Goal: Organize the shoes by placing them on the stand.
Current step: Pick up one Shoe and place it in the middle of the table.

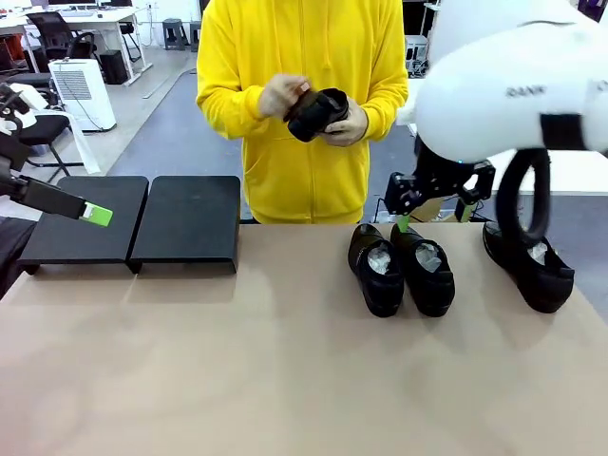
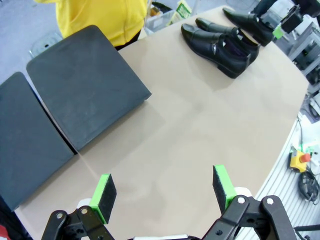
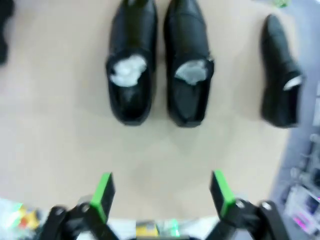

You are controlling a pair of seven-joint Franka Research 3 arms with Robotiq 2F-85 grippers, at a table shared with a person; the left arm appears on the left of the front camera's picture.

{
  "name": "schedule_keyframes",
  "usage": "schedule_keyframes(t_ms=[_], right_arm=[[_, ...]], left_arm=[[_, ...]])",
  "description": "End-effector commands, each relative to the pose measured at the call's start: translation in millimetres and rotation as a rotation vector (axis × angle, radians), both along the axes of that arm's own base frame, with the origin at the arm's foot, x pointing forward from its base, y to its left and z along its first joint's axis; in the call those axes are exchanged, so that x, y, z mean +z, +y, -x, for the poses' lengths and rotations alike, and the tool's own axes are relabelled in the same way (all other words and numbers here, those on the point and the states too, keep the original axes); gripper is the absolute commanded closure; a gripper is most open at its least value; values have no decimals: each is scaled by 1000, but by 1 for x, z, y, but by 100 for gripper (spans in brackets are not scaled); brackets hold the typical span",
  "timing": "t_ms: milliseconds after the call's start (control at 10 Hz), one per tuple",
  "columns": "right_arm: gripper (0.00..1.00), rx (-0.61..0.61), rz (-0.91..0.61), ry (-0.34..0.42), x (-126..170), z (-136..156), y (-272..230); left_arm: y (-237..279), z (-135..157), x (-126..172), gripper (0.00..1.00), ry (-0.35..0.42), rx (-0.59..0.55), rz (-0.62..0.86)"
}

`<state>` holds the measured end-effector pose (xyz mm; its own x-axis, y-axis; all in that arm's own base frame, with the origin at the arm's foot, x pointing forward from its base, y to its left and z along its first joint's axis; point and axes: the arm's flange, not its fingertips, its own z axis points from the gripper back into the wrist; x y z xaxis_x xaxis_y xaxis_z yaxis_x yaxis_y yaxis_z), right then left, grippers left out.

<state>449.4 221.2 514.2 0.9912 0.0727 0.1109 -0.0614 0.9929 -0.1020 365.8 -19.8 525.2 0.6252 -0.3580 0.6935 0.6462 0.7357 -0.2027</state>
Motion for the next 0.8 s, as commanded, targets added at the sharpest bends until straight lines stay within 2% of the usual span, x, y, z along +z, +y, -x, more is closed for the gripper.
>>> schedule_keyframes(t_ms=[0, 100, 200, 300, 400, 700], right_arm=[[18, 58, -78, 56, 8, -15, 3], [37, 49, -121, 43, -2, -18, 2], [37, 46, -149, 68, -14, -22, 1], [37, 35, -177, 59, -27, -27, -1], [37, 3, -177, 2, -44, -34, -3], [37, -5, -189, -4, -89, -56, -4]], left_arm=[[2, -1, -1, 0, -9, -20, 18], [2, -1, -1, 0, -9, -20, 18], [2, -1, -1, 0, -9, -20, 18], [2, -1, -1, 0, -9, -20, 18], [2, -1, -1, 0, -9, -20, 18], [2, -1, -1, 0, -9, -20, 18]])
